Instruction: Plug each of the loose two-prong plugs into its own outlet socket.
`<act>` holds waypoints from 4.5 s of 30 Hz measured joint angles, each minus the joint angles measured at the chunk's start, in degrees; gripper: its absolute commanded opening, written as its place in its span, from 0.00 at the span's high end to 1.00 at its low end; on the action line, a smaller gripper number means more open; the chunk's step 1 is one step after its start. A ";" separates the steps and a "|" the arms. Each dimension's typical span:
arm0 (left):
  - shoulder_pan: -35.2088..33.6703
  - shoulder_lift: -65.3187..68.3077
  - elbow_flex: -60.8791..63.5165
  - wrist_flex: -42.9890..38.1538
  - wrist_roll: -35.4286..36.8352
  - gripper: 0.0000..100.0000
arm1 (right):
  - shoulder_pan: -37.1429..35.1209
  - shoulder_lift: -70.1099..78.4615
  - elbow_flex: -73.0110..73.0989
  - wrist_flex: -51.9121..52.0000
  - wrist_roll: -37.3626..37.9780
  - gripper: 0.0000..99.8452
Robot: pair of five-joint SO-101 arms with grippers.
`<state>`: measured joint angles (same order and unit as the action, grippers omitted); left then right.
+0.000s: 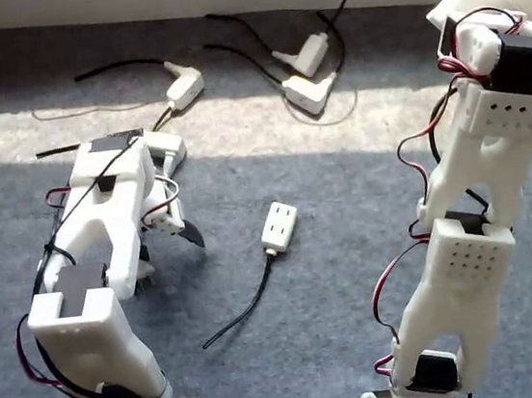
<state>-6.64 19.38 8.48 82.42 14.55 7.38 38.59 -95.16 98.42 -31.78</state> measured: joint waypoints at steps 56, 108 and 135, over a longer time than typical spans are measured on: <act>-11.16 1.32 -2.73 10.55 -2.55 0.70 | -0.97 1.93 0.00 -0.09 0.00 0.72; -16.35 1.32 1.41 1.49 -5.45 0.82 | 2.29 6.33 0.00 -3.52 0.00 0.72; -19.96 1.32 -0.70 1.85 -5.71 0.94 | 5.63 4.66 0.00 -5.54 0.00 0.72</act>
<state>-26.59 20.70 7.78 84.26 8.84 13.01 43.25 -95.16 92.88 -31.78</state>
